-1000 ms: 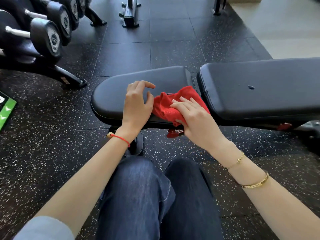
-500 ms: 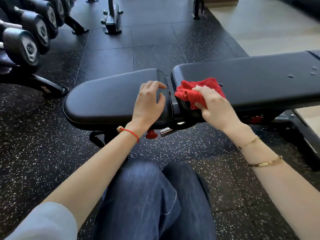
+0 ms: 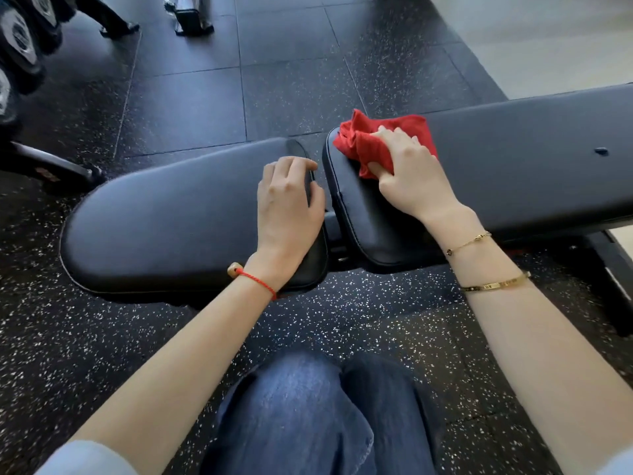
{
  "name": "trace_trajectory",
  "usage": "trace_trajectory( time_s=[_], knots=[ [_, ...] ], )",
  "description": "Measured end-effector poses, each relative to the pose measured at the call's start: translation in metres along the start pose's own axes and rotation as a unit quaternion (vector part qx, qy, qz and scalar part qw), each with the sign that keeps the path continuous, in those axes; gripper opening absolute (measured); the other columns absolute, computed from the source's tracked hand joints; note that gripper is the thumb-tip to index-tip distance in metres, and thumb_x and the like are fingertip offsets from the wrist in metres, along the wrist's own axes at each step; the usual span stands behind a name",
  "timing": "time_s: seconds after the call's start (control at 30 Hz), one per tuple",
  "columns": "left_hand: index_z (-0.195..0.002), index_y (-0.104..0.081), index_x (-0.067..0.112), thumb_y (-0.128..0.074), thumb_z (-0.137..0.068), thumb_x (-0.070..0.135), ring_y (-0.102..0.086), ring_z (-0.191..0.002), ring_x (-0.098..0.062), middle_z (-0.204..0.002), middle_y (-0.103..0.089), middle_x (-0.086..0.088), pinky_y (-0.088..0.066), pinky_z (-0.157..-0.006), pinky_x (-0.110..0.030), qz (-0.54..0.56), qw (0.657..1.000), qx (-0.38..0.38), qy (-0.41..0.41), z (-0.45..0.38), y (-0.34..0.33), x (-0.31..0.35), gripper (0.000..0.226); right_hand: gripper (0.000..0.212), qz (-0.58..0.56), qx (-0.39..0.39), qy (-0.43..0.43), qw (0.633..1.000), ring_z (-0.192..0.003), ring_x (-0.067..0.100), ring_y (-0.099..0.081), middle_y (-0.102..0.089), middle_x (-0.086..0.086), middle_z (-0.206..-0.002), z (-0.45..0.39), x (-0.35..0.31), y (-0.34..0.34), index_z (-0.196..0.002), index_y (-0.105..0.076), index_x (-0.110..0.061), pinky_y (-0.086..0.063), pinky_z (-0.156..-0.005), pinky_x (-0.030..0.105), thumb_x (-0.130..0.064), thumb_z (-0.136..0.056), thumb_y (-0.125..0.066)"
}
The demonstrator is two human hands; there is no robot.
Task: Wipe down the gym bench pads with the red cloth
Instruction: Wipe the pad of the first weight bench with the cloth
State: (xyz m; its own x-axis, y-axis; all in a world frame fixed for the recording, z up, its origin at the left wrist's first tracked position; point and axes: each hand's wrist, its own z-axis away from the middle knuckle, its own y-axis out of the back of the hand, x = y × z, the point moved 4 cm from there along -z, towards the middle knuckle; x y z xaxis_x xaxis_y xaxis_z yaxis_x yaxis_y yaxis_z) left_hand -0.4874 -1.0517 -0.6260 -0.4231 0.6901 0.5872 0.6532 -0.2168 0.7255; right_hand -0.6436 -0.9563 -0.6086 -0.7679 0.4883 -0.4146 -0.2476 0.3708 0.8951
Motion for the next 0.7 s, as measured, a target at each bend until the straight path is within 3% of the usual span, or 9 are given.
trace_trajectory(
  time_s=[0.4, 0.7],
  knots=[
    [-0.113, -0.064, 0.005, -0.052, -0.091, 0.007, -0.052, -0.118, -0.03, -0.119, -0.061, -0.01, -0.039, -0.107, -0.039, -0.037, 0.998, -0.046, 0.015, 0.004, 0.006, 0.009, 0.025, 0.051, 0.015, -0.057, -0.016, 0.998, -0.144, 0.027, -0.023, -0.033, 0.006, -0.153, -0.006, -0.007, 0.005, -0.141, -0.041, -0.011, -0.008, -0.12, 0.037, -0.013, -0.091, -0.053],
    [-0.124, -0.058, 0.004, -0.048, -0.094, 0.012, -0.05, -0.119, -0.031, -0.121, -0.059, -0.012, -0.039, -0.108, -0.038, -0.059, 0.998, -0.009, -0.021, 0.01, -0.004, 0.002, 0.032, 0.048, 0.026, -0.04, 0.094, 0.994, -0.142, 0.026, -0.028, -0.039, 0.005, -0.15, 0.032, -0.015, -0.004, -0.138, -0.046, -0.011, -0.012, -0.12, 0.035, -0.014, -0.09, -0.054]
  ],
)
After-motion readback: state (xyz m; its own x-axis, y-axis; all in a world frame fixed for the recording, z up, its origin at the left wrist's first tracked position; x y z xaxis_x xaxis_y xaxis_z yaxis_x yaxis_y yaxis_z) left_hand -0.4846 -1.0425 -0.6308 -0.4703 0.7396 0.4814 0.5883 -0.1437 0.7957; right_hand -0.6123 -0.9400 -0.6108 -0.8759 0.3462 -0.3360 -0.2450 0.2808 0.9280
